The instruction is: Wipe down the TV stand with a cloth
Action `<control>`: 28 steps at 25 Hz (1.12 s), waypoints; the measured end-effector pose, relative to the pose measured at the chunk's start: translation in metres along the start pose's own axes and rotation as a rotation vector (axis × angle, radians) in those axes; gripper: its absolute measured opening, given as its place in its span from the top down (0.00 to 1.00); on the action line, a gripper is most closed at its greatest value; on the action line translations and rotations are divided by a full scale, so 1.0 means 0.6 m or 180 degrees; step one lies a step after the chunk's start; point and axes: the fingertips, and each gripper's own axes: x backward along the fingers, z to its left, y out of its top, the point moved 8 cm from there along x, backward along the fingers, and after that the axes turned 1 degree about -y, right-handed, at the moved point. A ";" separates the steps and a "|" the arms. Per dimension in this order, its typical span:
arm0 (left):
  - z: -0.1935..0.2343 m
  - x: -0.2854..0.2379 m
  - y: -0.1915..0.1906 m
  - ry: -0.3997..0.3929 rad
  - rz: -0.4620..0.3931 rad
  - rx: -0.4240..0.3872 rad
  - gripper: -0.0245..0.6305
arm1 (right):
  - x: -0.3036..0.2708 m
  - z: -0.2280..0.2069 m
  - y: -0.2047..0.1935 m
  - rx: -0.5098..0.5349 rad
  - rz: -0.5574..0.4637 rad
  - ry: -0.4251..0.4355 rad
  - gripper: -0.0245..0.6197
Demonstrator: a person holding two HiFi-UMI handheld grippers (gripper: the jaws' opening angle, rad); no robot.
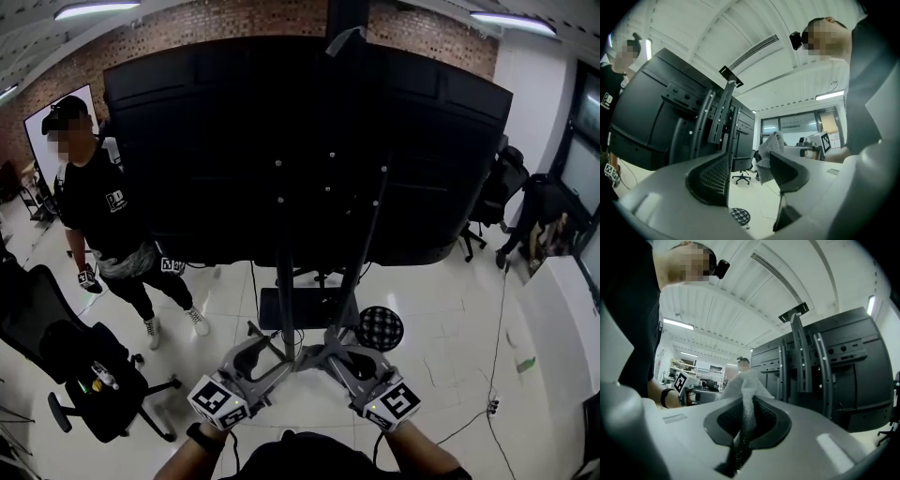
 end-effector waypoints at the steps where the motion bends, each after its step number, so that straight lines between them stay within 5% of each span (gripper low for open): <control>1: 0.014 -0.002 0.002 -0.0026 0.0013 -0.0004 0.51 | -0.012 -0.006 0.001 0.0007 0.0003 -0.0024 0.94; 17: 0.096 -0.078 0.061 -0.0321 -0.0146 -0.0119 0.51 | -0.119 -0.102 0.102 0.0596 -0.0191 0.0035 0.94; 28: 0.133 -0.150 0.149 -0.0340 -0.0405 -0.0342 0.51 | -0.189 -0.207 0.256 0.1468 -0.0252 0.0224 0.94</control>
